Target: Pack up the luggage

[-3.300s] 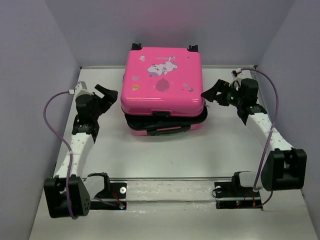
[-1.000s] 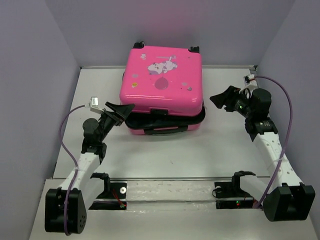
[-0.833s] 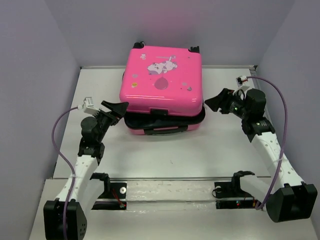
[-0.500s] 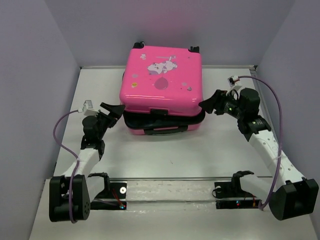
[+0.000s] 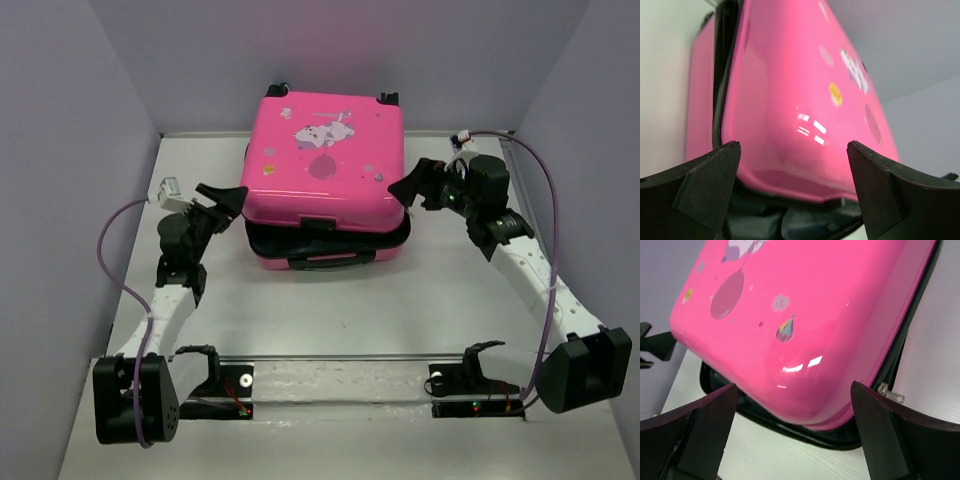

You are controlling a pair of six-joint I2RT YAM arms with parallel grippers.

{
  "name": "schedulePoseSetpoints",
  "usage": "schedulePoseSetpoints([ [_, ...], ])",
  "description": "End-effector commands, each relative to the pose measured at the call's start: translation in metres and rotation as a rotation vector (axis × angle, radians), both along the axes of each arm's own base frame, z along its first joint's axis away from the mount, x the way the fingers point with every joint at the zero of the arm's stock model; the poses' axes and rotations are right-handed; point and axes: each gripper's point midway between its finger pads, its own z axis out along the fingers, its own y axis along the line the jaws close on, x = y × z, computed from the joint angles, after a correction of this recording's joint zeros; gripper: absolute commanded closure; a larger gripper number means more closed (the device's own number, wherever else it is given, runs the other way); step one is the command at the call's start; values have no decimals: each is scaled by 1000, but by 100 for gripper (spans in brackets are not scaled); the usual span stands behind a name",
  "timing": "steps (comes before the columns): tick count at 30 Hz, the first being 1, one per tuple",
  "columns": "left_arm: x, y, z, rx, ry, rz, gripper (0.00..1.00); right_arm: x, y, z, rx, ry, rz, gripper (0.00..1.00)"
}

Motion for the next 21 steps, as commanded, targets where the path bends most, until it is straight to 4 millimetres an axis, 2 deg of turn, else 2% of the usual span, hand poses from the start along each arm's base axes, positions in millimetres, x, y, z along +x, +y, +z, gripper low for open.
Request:
schedulePoseSetpoints([
  [1, 43, 26, 70, 110, -12, 105, 1, 43, -15, 40, -13, -75, -139, 0],
  [2, 54, 28, 78, 134, 2, 109, 1, 52, -19, 40, -9, -62, -154, 0],
  [3, 64, 32, 69, 178, 66, 107, 1, 66, -20, 44, -3, -58, -164, 0],
  [4, 77, 33, 76, 189, 78, 106, 1, 73, -18, 43, 2, -50, -166, 0],
  [5, 102, 34, 84, 197, 79, 105, 1, 82, -21, 43, 11, -39, -181, 0],
  [6, 113, 34, 87, 210, 65, 98, 1, 98, -24, 39, 16, -20, -190, 0],
  [7, 132, 34, 69, 216, 105, 83, 1, 103, -18, 38, 34, -3, -172, 0],
  [8, 145, 29, 89, 212, 60, 46, 1, 106, -17, 36, 50, 12, -144, 0],
  [9, 156, 25, 86, 211, 61, 5, 1, 111, -13, 33, 57, 23, -129, 0],
  [10, 175, 23, 60, 219, 108, -36, 1, 123, -13, 27, 61, 43, -120, 0],
  [11, 188, 17, 81, 228, 55, -77, 1, 128, -12, 24, 70, 55, -101, 0],
  [12, 191, 5, 73, 224, 69, -167, 1, 127, -4, 21, 84, 73, -45, 0],
  [13, 206, -2, 65, 231, 74, -224, 1, 136, -7, 12, 81, 95, -54, 0],
  [17, 221, -9, 34, 226, 123, -299, 1, 145, 1, -11, 88, 155, -17, 0],
  [19, 212, -31, 24, 160, 128, -390, 1, 145, 14, -31, 118, 213, 66, 0],
  [20, 210, -32, 20, 158, 125, -399, 1, 145, 14, -31, 120, 214, 65, 0],
  [21, 204, -50, 17, 146, 131, -434, 1, 145, 17, -40, 131, 239, 87, 0],
])
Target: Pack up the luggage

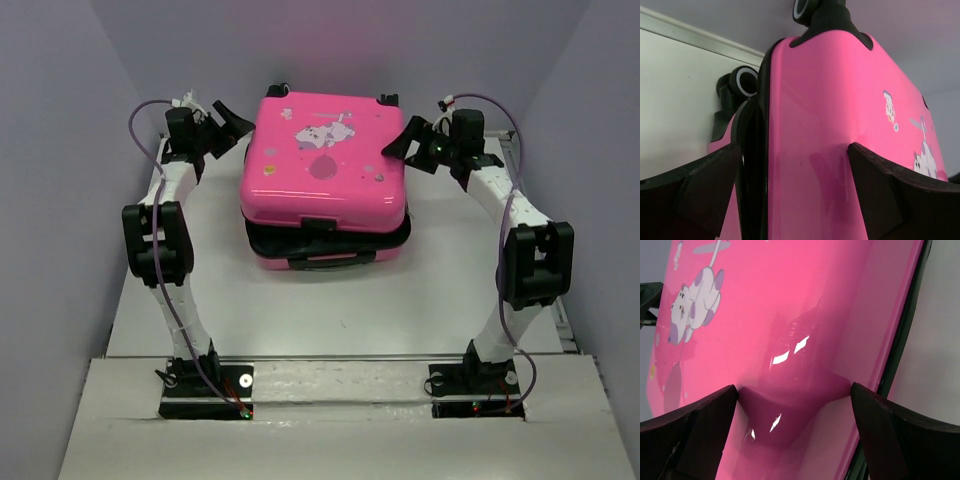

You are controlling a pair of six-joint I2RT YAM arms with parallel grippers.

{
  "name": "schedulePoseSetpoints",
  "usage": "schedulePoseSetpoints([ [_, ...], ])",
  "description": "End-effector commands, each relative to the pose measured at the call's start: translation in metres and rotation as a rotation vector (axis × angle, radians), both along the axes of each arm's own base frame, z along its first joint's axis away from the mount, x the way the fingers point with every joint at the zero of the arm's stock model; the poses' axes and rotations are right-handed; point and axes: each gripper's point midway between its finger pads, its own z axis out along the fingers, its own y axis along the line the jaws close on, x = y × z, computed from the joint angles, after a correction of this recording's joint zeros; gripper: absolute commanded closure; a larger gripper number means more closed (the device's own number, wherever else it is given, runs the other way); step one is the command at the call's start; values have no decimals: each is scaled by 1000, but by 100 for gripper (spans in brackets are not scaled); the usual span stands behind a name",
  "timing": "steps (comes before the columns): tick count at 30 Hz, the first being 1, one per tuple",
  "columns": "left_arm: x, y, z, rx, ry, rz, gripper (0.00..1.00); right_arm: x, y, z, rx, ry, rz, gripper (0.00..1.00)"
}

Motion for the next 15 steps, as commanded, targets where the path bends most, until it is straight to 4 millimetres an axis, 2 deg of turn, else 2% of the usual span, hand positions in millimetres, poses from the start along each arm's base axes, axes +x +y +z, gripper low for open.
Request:
schedulePoseSetpoints([
  [1, -36, -58, 23, -50, -36, -235, 1, -5, 22, -1, 79, 24, 135, 0],
  [2, -51, -82, 10, -69, -6, -288, 1, -5, 26, 1, 102, 14, 152, 0],
  [3, -63, -106, 30, -112, -53, -328, 1, -10, 33, 0, 133, 23, 206, 1],
  [4, -74, -116, 34, -132, -56, -344, 1, -13, 40, 2, 145, 24, 234, 3],
  [5, -89, -126, 21, -154, -25, -355, 1, -14, 42, 5, 154, 16, 246, 5],
  [6, -97, -134, 31, -170, -49, -359, 1, -17, 45, 8, 166, 11, 271, 8],
  [7, -116, -150, 57, -191, -99, -390, 1, -17, 47, 9, 174, 10, 286, 9],
  [8, -129, -157, 54, -200, -90, -396, 1, -17, 48, 11, 184, 8, 302, 9],
  [10, -148, -170, 71, -215, -123, -405, 1, -21, 54, 13, 215, 15, 352, 10],
  [11, -168, -183, 95, -234, -163, -435, 1, -18, 57, 14, 238, 23, 364, 10],
  [12, -187, -194, 105, -247, -185, -448, 1, -21, 60, 16, 259, 27, 395, 10],
  [14, -206, -204, 109, -275, -180, -458, 1, -20, 62, 20, 282, 29, 407, 10],
  [15, -225, -212, 117, -285, -195, -484, 1, -21, 63, 23, 286, 26, 415, 10],
])
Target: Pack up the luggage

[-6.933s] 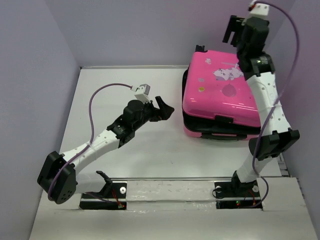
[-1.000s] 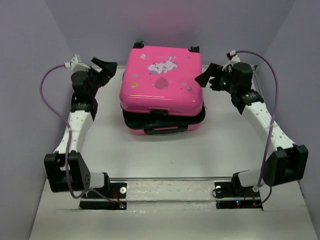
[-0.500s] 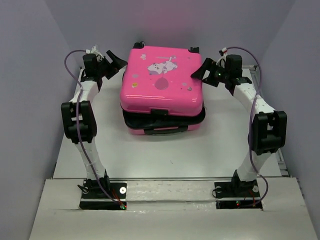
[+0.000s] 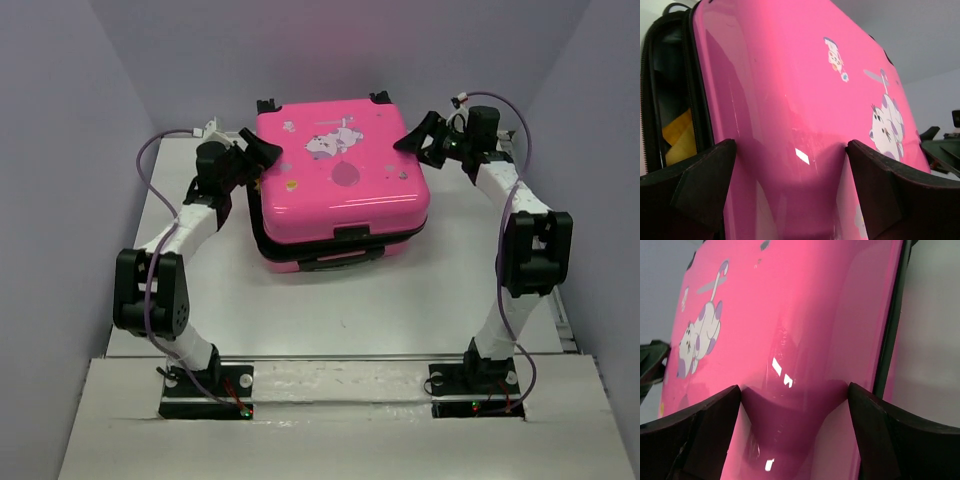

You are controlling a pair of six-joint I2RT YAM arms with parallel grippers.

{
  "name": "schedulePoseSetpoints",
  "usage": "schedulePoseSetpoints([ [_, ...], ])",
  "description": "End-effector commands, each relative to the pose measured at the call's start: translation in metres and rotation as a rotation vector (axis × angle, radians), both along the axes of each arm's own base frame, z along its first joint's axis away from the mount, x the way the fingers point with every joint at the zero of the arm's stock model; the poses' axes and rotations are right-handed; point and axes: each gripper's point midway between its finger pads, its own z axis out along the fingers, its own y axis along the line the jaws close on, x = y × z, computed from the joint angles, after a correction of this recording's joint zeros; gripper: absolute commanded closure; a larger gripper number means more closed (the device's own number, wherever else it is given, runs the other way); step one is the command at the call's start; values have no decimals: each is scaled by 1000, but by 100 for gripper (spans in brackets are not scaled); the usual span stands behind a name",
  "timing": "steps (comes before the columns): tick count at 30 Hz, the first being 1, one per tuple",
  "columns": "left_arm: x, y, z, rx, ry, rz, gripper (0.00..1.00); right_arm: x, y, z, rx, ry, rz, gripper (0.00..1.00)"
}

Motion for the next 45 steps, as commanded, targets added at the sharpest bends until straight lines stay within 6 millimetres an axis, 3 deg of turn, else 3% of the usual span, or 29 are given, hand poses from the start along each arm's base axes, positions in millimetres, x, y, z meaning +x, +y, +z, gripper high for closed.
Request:
schedulePoseSetpoints([
  [1, -129, -139, 100, -227, -153, -511, 1, -35, 76, 24, 159, -11, 321, 9],
  [3, -151, -130, 118, -225, -191, -476, 1, -36, 74, 31, 150, -22, 294, 8],
  [4, -148, -127, 106, -220, -167, -451, 1, -37, 73, 32, 145, -24, 285, 8],
  [5, -157, -118, 115, -216, -188, -422, 1, -39, 72, 32, 142, -24, 279, 8],
  [9, -157, -87, 90, -145, -149, -280, 1, -47, 65, 20, 84, -7, 198, 6],
  [12, -153, -67, 76, -123, -123, -200, 1, -64, 66, 9, 44, 4, 169, 6],
  [16, -148, -17, 47, 27, -52, 37, 1, -90, 70, 4, 24, -2, 193, 5],
  [17, -147, 6, 37, 60, -40, 129, 1, -96, 69, 8, 16, -19, 192, 3],
  [19, -150, 32, 25, 58, -25, 217, 1, -95, 63, 14, -11, -44, 159, 0],
  [20, -152, 51, 1, 50, 19, 270, 1, -93, 53, 24, -11, -58, 125, 0],
  [23, -159, 84, -9, 9, 12, 368, 1, -83, 12, 34, 20, -55, 34, 0],
  [24, -163, 104, -22, 9, 26, 436, 1, -80, -2, 40, 58, -57, -5, 1],
  [25, -166, 113, -17, 1, 2, 466, 1, -81, -30, 37, 83, -43, -65, 12],
  [26, -168, 119, -19, -1, 2, 488, 1, -80, -40, 40, 91, -64, -95, 19],
  [27, -168, 123, -21, -1, 3, 497, 1, -83, -47, 33, 65, -62, -157, 47],
  [28, -168, 123, -21, 3, 9, 494, 1, -85, -51, 27, 46, -60, -184, 65],
  [29, -169, 121, -21, 5, 12, 486, 1, -89, -51, 22, 43, -56, -185, 77],
  [30, -168, 118, -10, 5, -7, 466, 1, -93, -49, 16, 49, -52, -171, 82],
  [31, -170, 116, 0, 19, -41, 444, 2, -110, -28, 1, 47, -34, -105, 90],
  [32, -172, 110, 18, 23, -79, 403, 3, -117, -22, -8, 10, -49, -87, 93],
  [34, -180, 109, 28, 81, -68, 383, 6, -128, -17, -21, -38, -55, -100, 93],
  [35, -188, 111, 49, 124, -119, 386, 7, -141, -16, -31, -52, -36, -108, 93],
  [36, -194, 111, 51, 139, -120, 380, 13, -145, -18, -38, -69, -23, -133, 93],
  [39, -215, 114, 19, 156, -15, 389, 31, -165, -31, -67, -104, 36, -238, 93],
  [40, -221, 114, 7, 142, 10, 393, 32, -170, -35, -74, -112, 48, -264, 93],
  [41, -224, 112, -24, 105, 81, 399, 32, -177, -42, -86, -125, 60, -306, 93],
  [42, -226, 113, -37, 86, 106, 416, 32, -180, -42, -92, -127, 68, -306, 93],
  [44, -228, 112, -62, 51, 138, 428, 32, -186, -31, -101, -127, 85, -256, 93],
  [45, -227, 111, -65, 20, 140, 437, 33, -193, -13, -111, -120, 116, -184, 93],
])
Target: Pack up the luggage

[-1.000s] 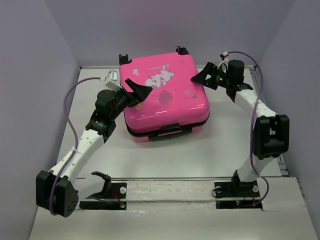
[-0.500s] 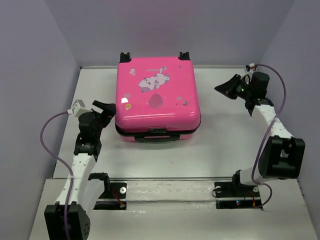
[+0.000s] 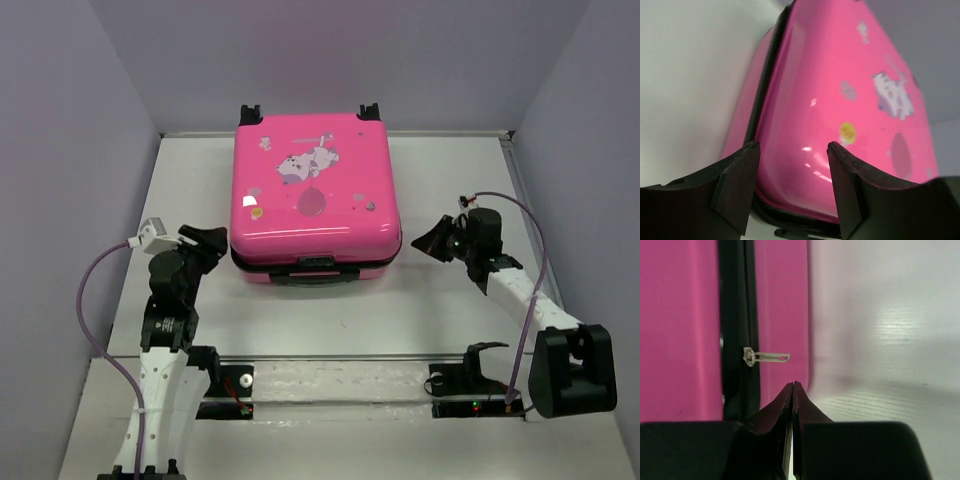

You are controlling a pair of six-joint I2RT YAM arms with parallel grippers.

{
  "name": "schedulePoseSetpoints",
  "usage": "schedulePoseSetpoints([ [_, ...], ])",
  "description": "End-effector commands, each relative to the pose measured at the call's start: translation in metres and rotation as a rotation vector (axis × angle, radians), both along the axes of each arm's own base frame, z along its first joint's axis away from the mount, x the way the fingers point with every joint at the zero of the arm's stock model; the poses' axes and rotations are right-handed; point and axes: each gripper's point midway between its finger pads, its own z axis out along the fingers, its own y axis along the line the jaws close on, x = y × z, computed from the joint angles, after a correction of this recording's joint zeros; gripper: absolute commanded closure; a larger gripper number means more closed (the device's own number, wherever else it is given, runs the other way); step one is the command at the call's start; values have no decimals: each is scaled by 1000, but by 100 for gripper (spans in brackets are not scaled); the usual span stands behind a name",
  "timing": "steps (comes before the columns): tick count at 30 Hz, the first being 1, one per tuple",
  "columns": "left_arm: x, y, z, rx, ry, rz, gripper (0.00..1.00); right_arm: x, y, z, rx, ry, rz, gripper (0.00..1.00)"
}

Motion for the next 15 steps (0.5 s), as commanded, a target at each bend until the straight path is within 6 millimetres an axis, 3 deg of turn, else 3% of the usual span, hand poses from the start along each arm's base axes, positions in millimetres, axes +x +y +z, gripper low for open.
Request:
schedulePoseSetpoints([
  [1, -2, -2, -71, -86, 163, 27, 36, -1, 26, -15, -4, 4, 70, 93],
  [8, 25, -7, -85, -106, 192, 10, 42, -6, 100, 5, 121, -35, 238, 93],
  [10, 39, -9, -77, -114, 170, -1, 42, -6, 118, 16, 200, -40, 277, 93],
  [11, 47, -10, -62, -115, 141, -5, 42, -7, 133, 30, 233, -68, 316, 93],
  [14, 64, -5, -43, -102, 120, 14, 42, -4, 152, 40, 232, -81, 367, 93],
  [15, 70, 1, -22, -84, 79, 32, 41, 0, 152, 42, 217, -89, 368, 93],
])
